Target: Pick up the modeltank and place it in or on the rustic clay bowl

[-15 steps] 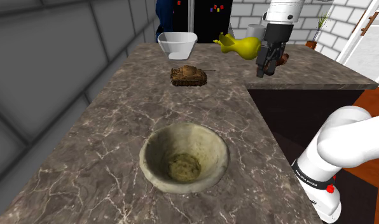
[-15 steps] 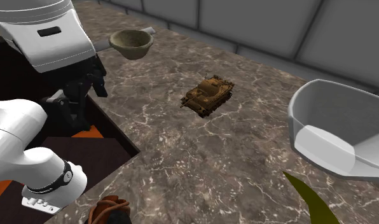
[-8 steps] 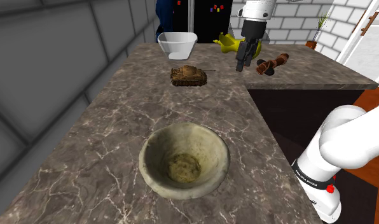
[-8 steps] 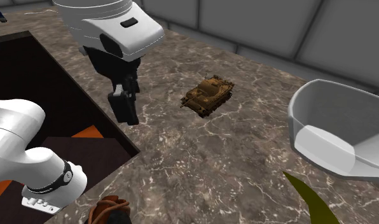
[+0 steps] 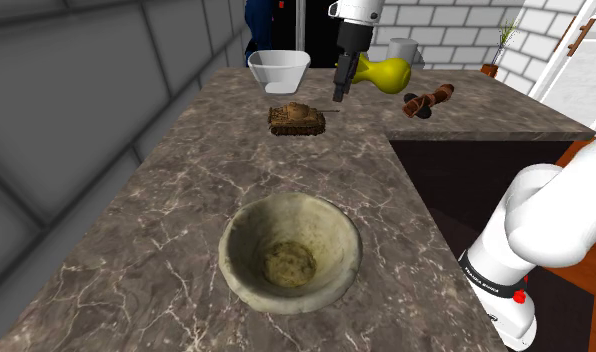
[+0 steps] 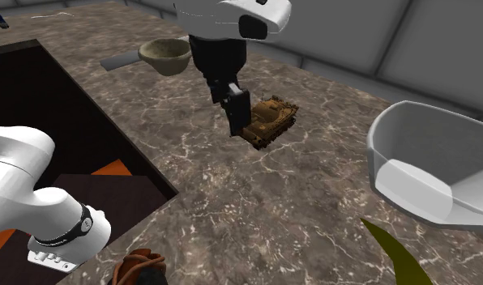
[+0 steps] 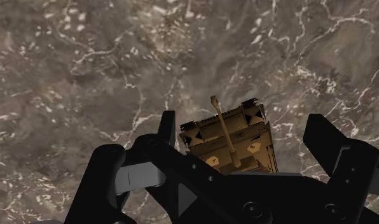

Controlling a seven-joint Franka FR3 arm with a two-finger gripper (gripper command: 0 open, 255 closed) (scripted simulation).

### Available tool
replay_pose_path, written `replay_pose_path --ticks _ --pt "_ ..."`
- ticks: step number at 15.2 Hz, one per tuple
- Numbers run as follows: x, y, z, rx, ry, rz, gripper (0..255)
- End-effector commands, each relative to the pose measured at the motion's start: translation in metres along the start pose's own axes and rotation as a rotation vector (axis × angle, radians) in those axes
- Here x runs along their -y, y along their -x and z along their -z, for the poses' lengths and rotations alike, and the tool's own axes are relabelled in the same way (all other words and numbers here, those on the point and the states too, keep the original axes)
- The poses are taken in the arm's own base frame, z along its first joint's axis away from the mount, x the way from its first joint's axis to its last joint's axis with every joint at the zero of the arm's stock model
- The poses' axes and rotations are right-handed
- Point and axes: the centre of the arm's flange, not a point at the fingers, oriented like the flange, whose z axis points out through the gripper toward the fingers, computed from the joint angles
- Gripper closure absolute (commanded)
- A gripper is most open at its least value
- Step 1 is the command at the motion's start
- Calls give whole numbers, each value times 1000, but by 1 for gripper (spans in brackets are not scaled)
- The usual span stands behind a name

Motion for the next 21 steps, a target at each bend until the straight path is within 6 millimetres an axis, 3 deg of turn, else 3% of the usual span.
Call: replay_pose_path --ticks 1,5,6,13,21 --pt "5 -24 -3 -16 -2 68 0" --pt "17 -70 -1 -45 -6 200 0" --pt "18 -74 0 -48 -6 211 0" --pt "18 -76 -40 -48 -6 211 0" --pt "19 -76 -40 -48 -6 211 0"
